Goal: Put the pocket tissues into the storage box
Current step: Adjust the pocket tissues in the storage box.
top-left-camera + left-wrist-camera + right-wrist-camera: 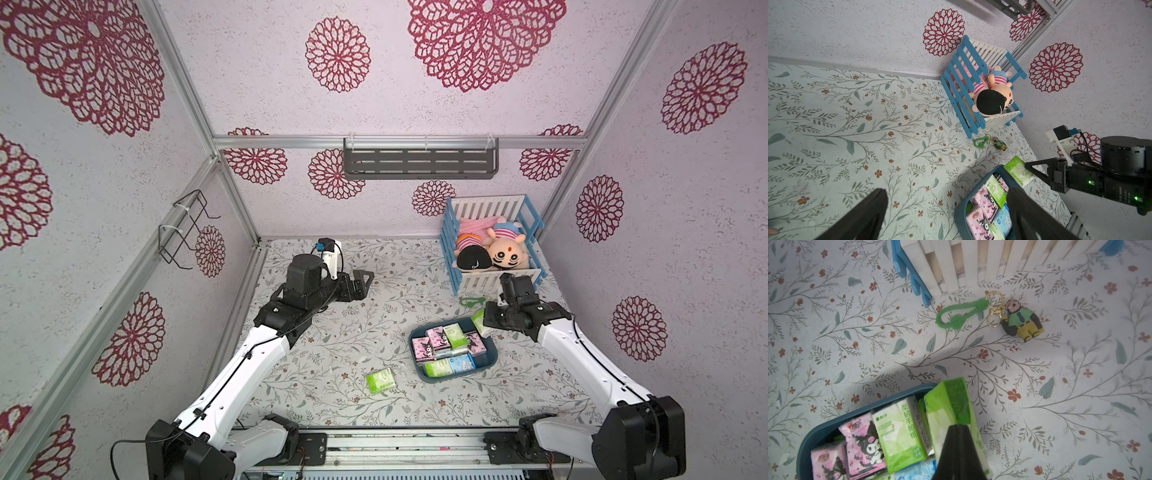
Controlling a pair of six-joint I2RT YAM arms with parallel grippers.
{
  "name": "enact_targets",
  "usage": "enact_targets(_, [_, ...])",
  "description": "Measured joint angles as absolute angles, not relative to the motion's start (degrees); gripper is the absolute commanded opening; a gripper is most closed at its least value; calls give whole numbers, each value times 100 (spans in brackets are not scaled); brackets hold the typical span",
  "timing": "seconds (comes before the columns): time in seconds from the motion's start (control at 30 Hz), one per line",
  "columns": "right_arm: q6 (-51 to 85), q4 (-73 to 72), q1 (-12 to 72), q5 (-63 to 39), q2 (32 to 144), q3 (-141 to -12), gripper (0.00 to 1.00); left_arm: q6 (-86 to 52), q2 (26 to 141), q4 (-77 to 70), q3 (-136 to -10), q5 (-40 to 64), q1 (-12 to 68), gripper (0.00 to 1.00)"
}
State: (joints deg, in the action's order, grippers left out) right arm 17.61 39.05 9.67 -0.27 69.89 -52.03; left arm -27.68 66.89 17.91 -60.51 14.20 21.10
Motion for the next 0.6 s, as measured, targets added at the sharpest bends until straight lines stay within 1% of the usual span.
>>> enact_targets(0.27, [1811,3315,934,-845,6971,-4506,0,-2742,6650,1848,-6038,1396,2106,97])
enact_targets(0.5, [1970,2718,932,-1039,6978,-4091,0,-2670,6565,2003,-6049,1310,2088,97])
enact_targets(0.53, [1979,2657,932,-1035,6978,-4066,3,-2659,6541,2038,-6049,1297,2084,97])
enact_targets(0.6, [2029,2541,932,-1026,6978,-4018,13,-2652,6510,2073,-6049,1291,2073,97])
